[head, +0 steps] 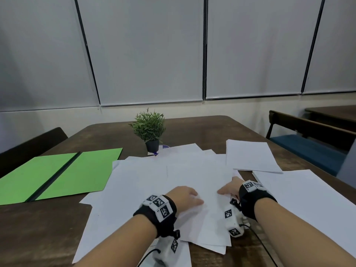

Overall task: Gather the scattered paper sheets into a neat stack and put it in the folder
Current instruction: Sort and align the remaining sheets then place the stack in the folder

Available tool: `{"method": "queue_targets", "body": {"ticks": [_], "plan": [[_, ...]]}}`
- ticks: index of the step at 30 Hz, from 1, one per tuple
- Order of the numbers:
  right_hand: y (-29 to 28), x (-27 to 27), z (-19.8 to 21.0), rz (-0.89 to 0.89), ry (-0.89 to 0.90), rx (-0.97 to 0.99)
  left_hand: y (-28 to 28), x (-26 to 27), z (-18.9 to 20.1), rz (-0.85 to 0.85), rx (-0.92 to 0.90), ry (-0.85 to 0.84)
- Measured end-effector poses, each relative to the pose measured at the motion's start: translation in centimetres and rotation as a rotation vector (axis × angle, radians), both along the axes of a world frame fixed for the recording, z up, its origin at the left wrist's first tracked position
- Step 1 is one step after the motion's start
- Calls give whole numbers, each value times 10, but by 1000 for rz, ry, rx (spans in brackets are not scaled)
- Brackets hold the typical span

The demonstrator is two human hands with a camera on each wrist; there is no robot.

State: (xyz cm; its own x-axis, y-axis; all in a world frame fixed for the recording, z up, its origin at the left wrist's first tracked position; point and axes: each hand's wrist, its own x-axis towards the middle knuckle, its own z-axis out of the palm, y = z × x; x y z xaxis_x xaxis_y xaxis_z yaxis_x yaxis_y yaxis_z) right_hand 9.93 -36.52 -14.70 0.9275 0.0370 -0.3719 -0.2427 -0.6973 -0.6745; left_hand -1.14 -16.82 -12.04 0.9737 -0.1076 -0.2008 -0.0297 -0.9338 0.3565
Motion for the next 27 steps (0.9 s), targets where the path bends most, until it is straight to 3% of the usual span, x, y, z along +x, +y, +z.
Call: {"method": "queue_targets", "body": {"ticks": [2, 5, 8, 11, 14, 16, 18, 22, 27], "plan": [[0, -8, 8, 50, 17, -170, 11, 3, 4, 66, -42, -14], [0, -5, 13, 125, -43, -170, 43, 6, 8, 242, -63, -39], [-3, 13, 8, 133, -181, 80, 76, 5, 11, 450, -139, -69], [5, -1, 35, 162, -298, 377, 98, 2, 10, 572, -288, -57], [17, -14, 69, 230, -362, 629, 106, 3, 13, 535, -617, -138], [27, -21, 89, 257, -436, 741, 104, 6, 24, 488, -867, -350], [39, -29, 108, 270, -539, 815, 99, 7, 47, 446, -985, -571], [62, -38, 138, 253, -649, 819, 93, 7, 94, 391, -875, -825], [84, -38, 139, 259, -656, 772, 89, 4, 111, 354, -891, -922]]}}
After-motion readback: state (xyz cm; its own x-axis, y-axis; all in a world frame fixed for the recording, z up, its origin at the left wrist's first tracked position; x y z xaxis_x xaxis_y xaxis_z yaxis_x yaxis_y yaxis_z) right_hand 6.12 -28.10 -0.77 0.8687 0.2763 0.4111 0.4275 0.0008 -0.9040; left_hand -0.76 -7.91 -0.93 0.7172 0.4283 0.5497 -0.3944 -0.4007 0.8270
